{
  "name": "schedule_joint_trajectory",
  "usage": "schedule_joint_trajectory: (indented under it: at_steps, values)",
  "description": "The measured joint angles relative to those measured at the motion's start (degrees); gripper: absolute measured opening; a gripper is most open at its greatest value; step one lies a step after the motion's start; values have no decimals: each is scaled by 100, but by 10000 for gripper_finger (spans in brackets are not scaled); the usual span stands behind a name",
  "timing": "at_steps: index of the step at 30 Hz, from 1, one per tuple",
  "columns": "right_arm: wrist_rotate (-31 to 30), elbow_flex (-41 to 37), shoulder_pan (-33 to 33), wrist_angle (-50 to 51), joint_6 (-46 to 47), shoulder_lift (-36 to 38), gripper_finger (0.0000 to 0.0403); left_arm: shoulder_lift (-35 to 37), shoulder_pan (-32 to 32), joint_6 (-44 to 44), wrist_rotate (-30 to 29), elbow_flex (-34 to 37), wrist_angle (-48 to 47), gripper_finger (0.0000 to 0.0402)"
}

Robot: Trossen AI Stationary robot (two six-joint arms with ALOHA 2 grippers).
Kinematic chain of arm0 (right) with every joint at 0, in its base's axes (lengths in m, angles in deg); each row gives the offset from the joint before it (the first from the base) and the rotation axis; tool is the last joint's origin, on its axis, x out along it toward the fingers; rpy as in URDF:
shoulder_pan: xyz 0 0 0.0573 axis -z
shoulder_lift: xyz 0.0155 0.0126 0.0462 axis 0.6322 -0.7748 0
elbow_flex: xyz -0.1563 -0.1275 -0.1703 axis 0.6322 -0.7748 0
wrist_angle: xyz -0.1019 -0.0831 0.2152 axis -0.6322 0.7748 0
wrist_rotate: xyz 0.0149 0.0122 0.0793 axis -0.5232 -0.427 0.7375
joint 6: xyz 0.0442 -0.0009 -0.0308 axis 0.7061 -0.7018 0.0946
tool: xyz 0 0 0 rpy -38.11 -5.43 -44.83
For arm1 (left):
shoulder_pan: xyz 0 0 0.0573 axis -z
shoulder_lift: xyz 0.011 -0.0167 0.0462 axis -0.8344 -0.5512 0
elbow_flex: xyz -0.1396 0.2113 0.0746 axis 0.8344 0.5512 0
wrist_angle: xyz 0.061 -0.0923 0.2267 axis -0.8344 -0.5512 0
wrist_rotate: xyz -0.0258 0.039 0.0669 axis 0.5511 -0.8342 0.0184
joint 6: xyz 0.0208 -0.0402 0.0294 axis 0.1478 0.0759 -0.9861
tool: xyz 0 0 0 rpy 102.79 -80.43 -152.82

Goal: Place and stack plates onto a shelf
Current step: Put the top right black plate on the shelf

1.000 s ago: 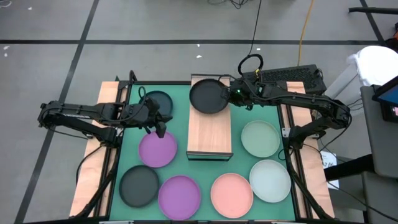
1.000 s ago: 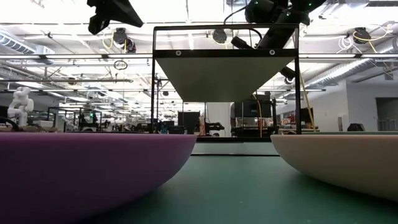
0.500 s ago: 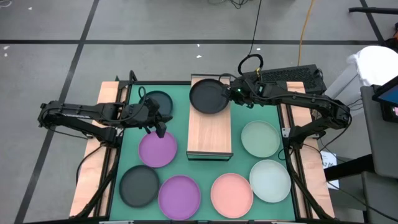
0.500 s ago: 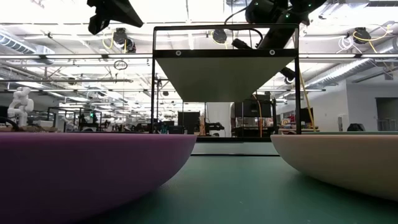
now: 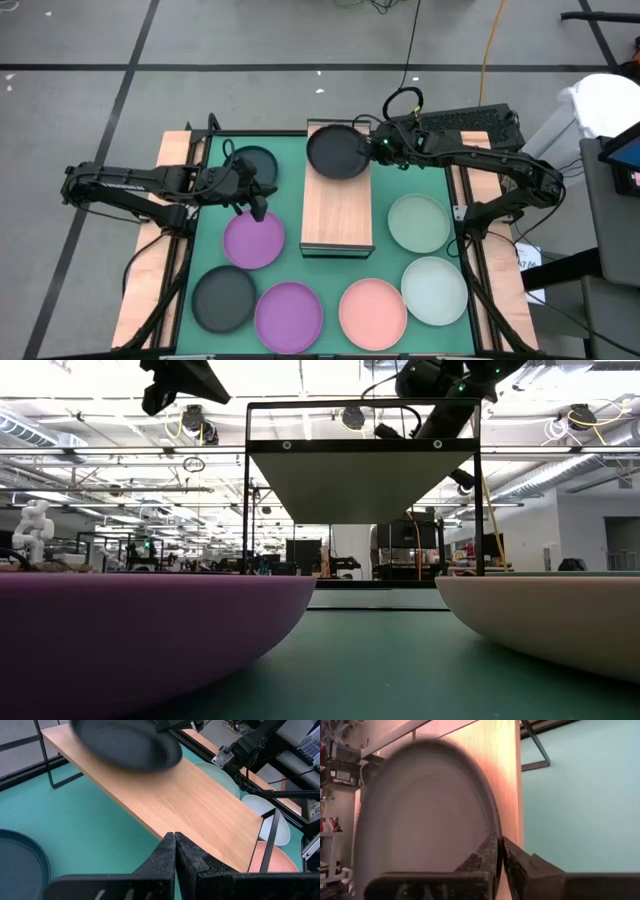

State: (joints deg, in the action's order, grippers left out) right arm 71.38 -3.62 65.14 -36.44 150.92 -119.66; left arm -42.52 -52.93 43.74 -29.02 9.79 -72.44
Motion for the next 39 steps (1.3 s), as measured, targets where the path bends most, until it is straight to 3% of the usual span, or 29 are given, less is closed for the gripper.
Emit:
schedule_joint_trajectory:
  at_steps: [17, 39]
  values:
    - [-281, -1, 36, -263, 5, 0, 18, 0, 0, 2, 1, 0, 0, 1]
    - [33, 1, 25, -184, -295, 45, 63, 0, 0, 48, 1, 0, -1, 1]
